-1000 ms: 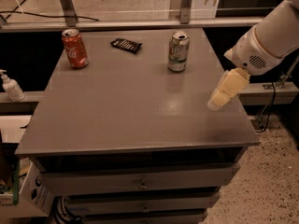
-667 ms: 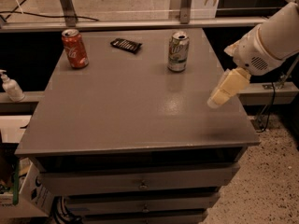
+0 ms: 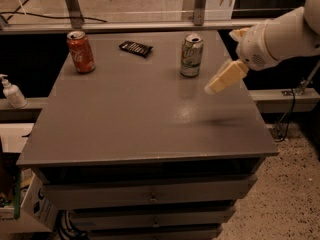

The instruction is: Move 7up can near coke can

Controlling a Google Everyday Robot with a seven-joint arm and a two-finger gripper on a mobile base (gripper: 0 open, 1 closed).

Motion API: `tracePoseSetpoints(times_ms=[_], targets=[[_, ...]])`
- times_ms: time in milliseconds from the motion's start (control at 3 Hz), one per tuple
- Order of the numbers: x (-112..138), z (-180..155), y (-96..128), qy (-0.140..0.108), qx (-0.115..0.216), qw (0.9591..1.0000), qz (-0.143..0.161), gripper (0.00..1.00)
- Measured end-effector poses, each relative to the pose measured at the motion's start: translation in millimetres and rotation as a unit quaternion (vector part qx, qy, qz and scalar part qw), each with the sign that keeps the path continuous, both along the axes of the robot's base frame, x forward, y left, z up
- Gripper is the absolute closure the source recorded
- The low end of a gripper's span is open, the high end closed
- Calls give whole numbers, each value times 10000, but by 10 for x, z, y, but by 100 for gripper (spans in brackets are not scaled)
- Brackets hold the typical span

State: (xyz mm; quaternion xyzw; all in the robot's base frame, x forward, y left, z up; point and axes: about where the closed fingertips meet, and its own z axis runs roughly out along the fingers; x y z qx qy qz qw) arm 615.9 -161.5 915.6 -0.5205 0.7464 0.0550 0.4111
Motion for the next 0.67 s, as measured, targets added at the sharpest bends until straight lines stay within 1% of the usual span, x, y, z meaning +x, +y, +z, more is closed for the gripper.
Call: tracePoseSetpoints(times_ms=[333,667], targets=[[349,-105,126,44,510,9985,-201,0],[575,-259,243,321,1081,9926,-446,0]])
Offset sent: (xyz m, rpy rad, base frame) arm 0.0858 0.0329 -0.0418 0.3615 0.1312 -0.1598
